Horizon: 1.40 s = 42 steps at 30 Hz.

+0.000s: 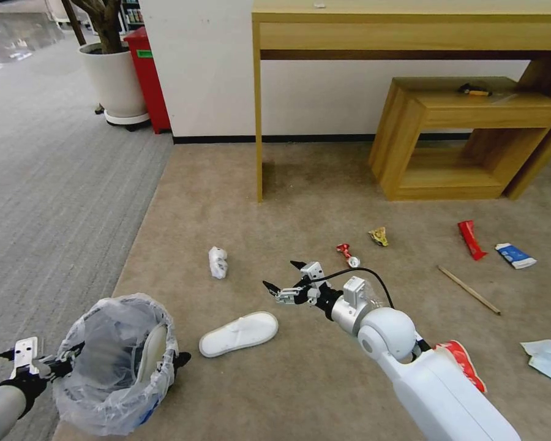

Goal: Pick up the trash bin and place the garbage on the floor into it.

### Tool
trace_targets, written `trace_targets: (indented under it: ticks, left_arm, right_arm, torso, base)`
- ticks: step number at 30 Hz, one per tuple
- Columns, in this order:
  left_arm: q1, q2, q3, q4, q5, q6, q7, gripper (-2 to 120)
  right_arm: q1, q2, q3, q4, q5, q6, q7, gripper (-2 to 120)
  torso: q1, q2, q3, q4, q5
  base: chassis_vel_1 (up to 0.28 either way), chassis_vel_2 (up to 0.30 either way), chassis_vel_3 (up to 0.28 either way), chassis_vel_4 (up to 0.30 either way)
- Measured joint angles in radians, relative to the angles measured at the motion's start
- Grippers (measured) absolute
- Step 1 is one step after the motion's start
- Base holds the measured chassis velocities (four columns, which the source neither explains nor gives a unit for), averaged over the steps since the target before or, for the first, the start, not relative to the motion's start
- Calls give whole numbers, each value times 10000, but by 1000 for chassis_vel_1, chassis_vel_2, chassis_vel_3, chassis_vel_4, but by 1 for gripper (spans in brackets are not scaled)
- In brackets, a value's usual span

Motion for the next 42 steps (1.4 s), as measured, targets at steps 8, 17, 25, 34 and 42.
trace_targets:
  ticks: [8,17,25,34,42]
  left_arm:
    - [-43,-2,-31,-3,3,0,1,0]
    - [-57,-63,-100,14,-9,1,-1,0]
    - [-150,-108,-140,13,-18,0,-69,0]
    - [-205,-208,-79,19,-126,1,-244,0]
    - [-224,-275,-71,-67,-200,0,-378,0]
  right_arm:
    - [619,-217,-622,-1524,-377,-627,-928,100]
    - [3116,194,-2349,-4731,-2147,-26,-2980,100]
    - [4642,1441,-4107,-7278,-3124,129,-4264,100]
    - [4970,1621,-4704,-8270,-3673,526,-4444,99]
    - [5096,2241,-4690,-9414,-4263,1082,-4462,84]
  torso:
    - [1,0,1,0,-2]
    - [1,0,1,-3,0]
    - [1,0,1,-1,0]
    - [1,0,1,-1,-2]
    - [1,0,0,-1,-1]
  base:
    - [48,148,-48,-149]
    - [-8,-18,-2,10]
    - [0,0,0,0]
    - [0,0,0,0]
    - [0,0,0,0]
